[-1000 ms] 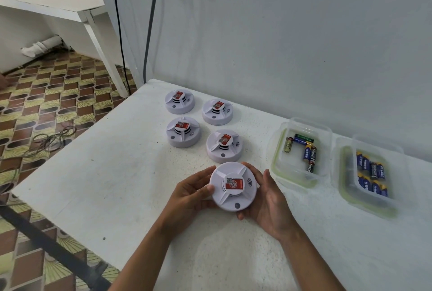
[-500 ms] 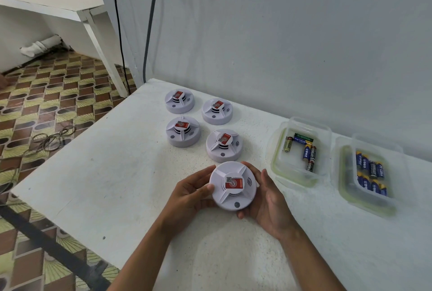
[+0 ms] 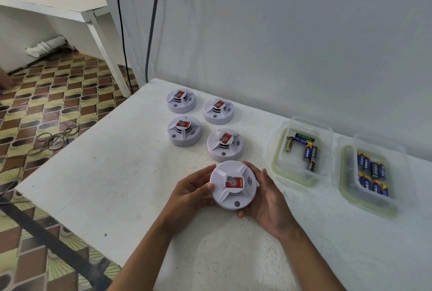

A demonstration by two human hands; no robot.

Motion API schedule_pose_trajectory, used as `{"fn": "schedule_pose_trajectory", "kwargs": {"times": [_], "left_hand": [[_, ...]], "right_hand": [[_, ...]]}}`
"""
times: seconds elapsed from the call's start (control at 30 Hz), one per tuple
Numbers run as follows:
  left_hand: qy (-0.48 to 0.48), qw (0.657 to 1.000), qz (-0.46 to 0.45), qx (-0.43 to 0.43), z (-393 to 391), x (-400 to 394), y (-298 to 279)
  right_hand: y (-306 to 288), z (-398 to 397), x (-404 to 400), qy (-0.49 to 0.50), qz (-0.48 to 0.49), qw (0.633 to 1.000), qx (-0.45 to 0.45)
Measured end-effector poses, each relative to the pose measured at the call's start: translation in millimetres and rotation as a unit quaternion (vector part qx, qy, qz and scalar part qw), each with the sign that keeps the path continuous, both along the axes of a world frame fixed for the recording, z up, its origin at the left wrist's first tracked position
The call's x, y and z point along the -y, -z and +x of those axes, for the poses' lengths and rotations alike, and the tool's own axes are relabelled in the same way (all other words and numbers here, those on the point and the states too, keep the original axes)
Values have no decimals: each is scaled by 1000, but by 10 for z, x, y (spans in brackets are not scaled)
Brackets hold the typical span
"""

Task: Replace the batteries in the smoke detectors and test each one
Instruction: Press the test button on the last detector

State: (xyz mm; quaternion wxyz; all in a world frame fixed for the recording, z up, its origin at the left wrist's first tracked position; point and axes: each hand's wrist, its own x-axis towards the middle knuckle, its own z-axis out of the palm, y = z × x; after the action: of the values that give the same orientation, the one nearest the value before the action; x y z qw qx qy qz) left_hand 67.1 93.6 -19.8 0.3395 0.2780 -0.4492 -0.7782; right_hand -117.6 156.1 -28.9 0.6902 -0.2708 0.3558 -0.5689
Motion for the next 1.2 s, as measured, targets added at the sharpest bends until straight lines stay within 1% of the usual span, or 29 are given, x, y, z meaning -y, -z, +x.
{"fn": "schedule_pose_trajectory", "kwargs": {"times": [0.43,0.9,1.2], "left_hand": [[-8,1000,-4,3,-4,-6,28],[-17,1000,-6,3,-23,5,47],[-33,999,11,12,-42,22,73]], "right_hand": [[2,4,-4,3,-3,1000,-10],[34,-9,-3,-2,-32,999,-36],[91,-17,27,4,-10,999,-39]]}}
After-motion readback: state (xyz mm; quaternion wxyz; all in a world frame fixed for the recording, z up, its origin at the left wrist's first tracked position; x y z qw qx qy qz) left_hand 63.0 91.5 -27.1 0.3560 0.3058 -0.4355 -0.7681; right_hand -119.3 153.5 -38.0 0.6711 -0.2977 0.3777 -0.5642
